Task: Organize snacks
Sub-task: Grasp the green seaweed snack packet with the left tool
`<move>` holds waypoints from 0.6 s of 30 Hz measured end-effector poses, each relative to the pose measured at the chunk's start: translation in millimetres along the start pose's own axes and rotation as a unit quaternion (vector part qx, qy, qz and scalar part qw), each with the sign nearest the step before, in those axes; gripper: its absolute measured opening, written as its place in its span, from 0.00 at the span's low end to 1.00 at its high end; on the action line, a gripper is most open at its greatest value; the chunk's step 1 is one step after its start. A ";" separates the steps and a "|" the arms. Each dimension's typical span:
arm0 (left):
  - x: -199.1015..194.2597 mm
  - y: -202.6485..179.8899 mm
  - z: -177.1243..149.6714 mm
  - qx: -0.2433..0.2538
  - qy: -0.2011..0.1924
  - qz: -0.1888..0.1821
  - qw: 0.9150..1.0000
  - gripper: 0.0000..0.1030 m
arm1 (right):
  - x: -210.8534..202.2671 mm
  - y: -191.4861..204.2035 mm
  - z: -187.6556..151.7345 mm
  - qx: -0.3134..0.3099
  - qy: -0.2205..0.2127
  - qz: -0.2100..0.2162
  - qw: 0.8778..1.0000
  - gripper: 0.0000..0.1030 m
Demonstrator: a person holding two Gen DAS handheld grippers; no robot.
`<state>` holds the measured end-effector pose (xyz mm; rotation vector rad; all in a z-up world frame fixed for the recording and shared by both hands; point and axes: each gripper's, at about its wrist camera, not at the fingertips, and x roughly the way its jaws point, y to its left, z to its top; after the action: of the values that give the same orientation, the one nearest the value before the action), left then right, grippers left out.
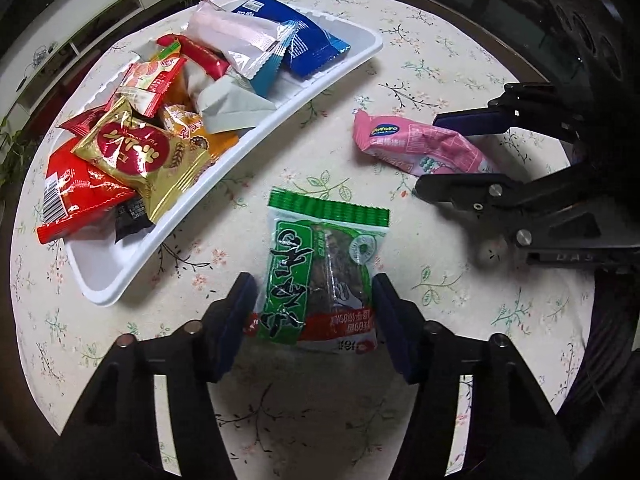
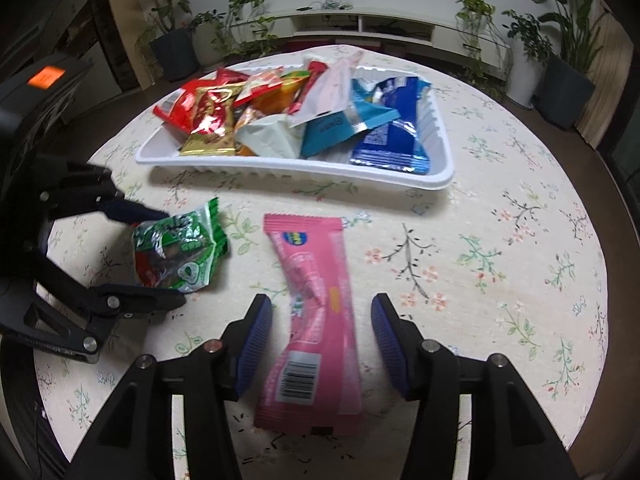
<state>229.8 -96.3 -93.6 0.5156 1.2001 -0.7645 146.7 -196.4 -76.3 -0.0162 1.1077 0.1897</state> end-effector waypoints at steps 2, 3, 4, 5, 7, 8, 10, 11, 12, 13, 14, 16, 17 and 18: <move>2.4 -4.9 1.9 -0.008 -0.003 0.002 1.000 0.52 | 0.5 -0.8 1.0 0.002 0.001 -0.002 1.000 0.54; 2.9 -4.2 3.0 -0.013 -0.004 0.002 1.000 0.52 | 0.7 -0.4 1.9 0.001 0.001 -0.003 1.000 0.54; 2.1 -6.3 1.2 -0.016 -0.004 0.002 1.000 0.52 | 0.9 -0.2 2.9 0.001 0.000 -0.003 1.000 0.54; 0.3 -8.1 -1.4 -0.023 -0.004 0.002 1.000 0.52 | 1.3 0.8 4.1 -0.001 0.001 -0.004 1.000 0.54; -3.6 -7.1 -6.2 -0.033 -0.006 0.006 0.999 0.47 | 2.5 1.8 5.9 -0.005 0.003 -0.004 1.000 0.54; -4.5 -6.2 -6.8 -0.038 -0.008 0.006 0.999 0.45 | 4.0 2.5 7.0 -0.007 0.005 -0.006 1.000 0.54; -7.5 -5.3 -8.5 -0.052 -0.013 0.002 0.999 0.33 | 6.8 2.7 7.9 -0.009 0.010 -0.007 1.000 0.55; -8.5 -5.1 -9.4 -0.059 -0.016 0.001 0.998 0.32 | 7.7 2.9 8.0 -0.010 0.009 -0.007 1.000 0.55; -9.8 -5.3 -10.4 -0.061 -0.019 0.001 0.998 0.30 | 8.2 2.9 8.2 -0.011 0.009 -0.008 1.000 0.55; -11.0 -6.7 -11.6 -0.063 -0.023 -0.002 0.998 0.29 | 8.5 3.3 8.4 -0.012 0.009 -0.009 1.000 0.55; -12.6 -8.0 -13.2 -0.065 -0.026 -0.003 0.998 0.29 | 8.7 3.8 8.4 -0.013 0.010 -0.011 1.000 0.54; -16.1 -10.1 -17.4 -0.073 -0.034 -0.005 0.997 0.26 | 9.3 4.6 8.8 -0.017 0.012 -0.018 1.000 0.46; -18.1 -11.6 -19.7 -0.075 -0.037 -0.005 0.996 0.25 | 9.3 4.7 9.7 -0.018 0.013 -0.019 1.000 0.43; -20.2 -13.0 -22.2 -0.080 -0.041 -0.007 0.996 0.24 | 9.4 4.3 10.6 -0.017 0.015 -0.019 1.000 0.37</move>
<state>202.6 -83.8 -80.4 0.3412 1.1779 -0.6886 159.4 -189.7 -79.7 -0.0709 1.1336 0.1756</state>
